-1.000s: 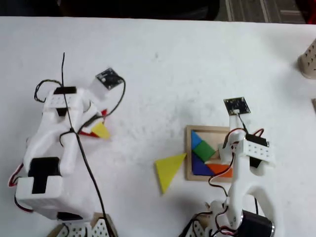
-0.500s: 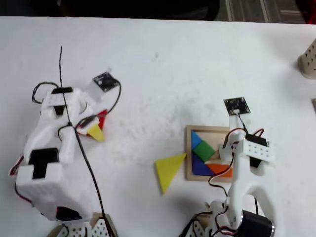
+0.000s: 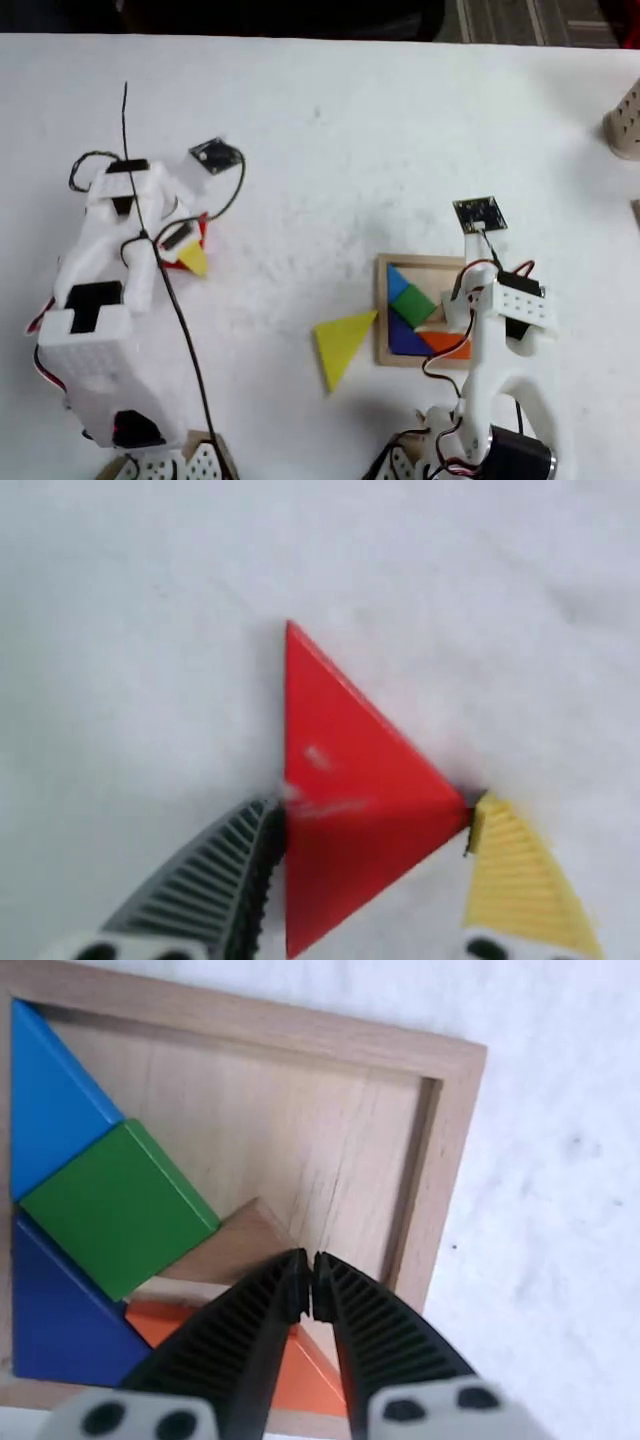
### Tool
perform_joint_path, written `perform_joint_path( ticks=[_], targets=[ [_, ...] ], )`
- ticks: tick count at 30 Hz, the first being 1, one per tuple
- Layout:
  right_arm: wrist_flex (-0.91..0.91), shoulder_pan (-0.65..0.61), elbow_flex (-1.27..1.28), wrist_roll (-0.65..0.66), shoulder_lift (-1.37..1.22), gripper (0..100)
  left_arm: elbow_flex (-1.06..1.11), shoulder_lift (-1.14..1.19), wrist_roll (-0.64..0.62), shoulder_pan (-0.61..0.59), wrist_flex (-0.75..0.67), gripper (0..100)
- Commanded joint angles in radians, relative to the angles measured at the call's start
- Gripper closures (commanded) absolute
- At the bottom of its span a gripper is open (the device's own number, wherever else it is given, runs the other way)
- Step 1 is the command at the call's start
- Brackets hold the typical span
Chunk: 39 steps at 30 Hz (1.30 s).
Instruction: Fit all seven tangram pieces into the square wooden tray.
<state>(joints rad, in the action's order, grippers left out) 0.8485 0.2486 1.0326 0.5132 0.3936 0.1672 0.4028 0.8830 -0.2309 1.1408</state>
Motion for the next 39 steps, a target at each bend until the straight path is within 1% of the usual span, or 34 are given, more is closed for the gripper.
perform_joint_path(
  ticks=[1, 7, 13, 19, 25, 31, 35, 39],
  targets=[
    [0.012, -0.024, 0.008, 0.011, -0.002, 98.1, -0.028, 0.018, -0.043, -0.024, 0.084, 83],
    [0.012, -0.024, 0.008, 0.009, -0.001, 98.1, -0.031, 0.019, -0.249, -0.012, 0.163, 83],
    [0.012, -0.019, 0.008, 0.005, 0.001, 98.1, -0.037, 0.012, -0.387, 0.001, 0.244, 83],
    [0.012, -0.019, 0.008, 0.003, 0.001, 98.1, -0.038, 0.008, -0.470, 0.001, 0.292, 83],
    [0.012, -0.019, 0.008, 0.003, 0.001, 98.1, -0.035, -0.073, -0.578, 0.005, 0.313, 83],
    [0.012, -0.019, 0.008, 0.003, 0.002, 98.1, -0.026, -0.160, -0.654, 0.090, 0.390, 83],
    [0.012, -0.018, 0.008, 0.003, 0.002, 98.1, -0.026, -0.170, -0.712, 0.145, 0.390, 83],
    [0.012, -0.018, 0.008, 0.005, 0.002, 98.1, 0.005, -0.174, -0.732, 0.196, 0.382, 83]
  ],
)
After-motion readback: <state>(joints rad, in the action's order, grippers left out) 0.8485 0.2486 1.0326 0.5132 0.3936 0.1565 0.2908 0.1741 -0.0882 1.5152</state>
